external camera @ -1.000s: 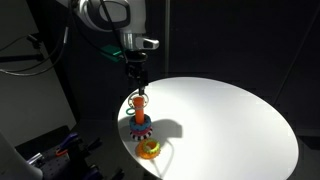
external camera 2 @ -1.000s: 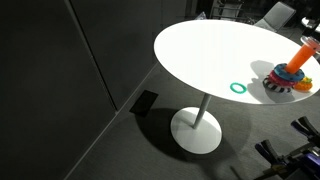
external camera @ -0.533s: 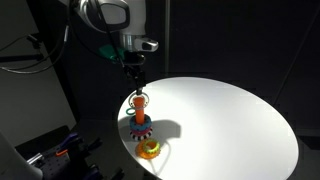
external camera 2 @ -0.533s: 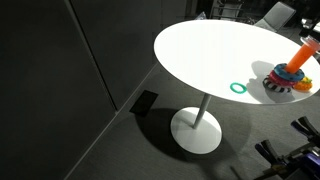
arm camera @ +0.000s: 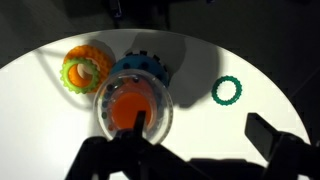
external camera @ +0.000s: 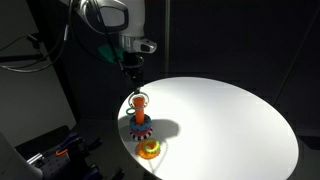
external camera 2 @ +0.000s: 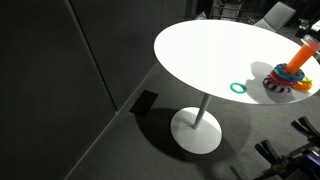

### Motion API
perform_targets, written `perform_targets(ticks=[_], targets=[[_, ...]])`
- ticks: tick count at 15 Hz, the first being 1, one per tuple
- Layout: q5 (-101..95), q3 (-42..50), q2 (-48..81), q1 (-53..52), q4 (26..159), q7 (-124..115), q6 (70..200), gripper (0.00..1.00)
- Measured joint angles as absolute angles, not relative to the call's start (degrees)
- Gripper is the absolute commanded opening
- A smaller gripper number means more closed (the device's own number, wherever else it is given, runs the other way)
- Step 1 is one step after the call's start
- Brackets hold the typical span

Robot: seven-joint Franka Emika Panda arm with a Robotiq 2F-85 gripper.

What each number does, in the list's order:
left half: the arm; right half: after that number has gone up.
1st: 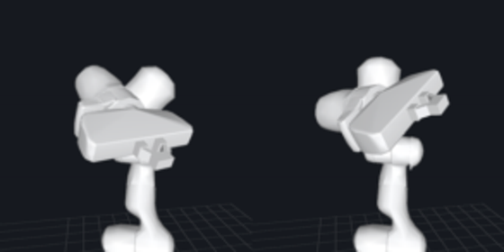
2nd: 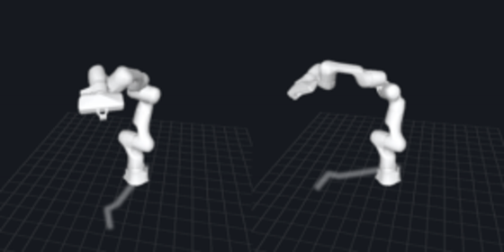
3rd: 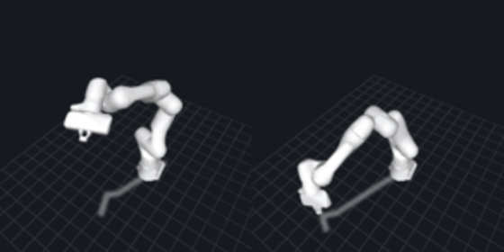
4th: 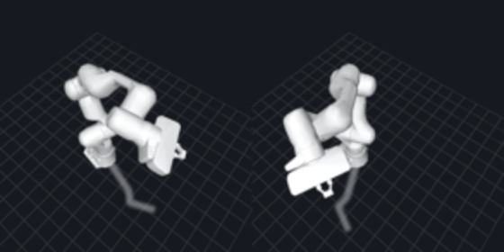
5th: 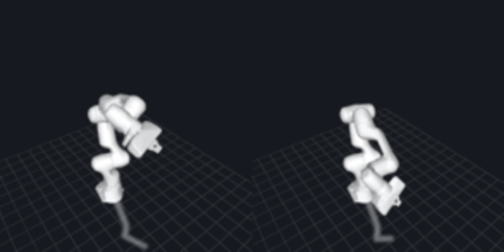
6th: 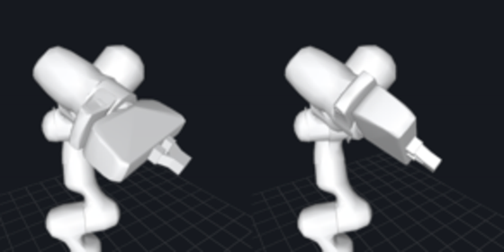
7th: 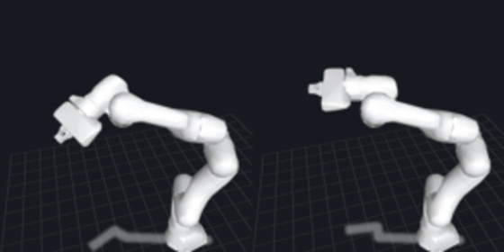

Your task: Pick up the clear ring and put it on the ring holder

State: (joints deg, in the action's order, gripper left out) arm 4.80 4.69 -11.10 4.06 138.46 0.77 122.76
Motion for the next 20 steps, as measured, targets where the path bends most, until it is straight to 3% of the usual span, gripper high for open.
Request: perform_targets(ticks=[20], targets=[[7.65, 4.69, -10.69, 3.78, 140.15, 3.68, 124.67, 1.0]])
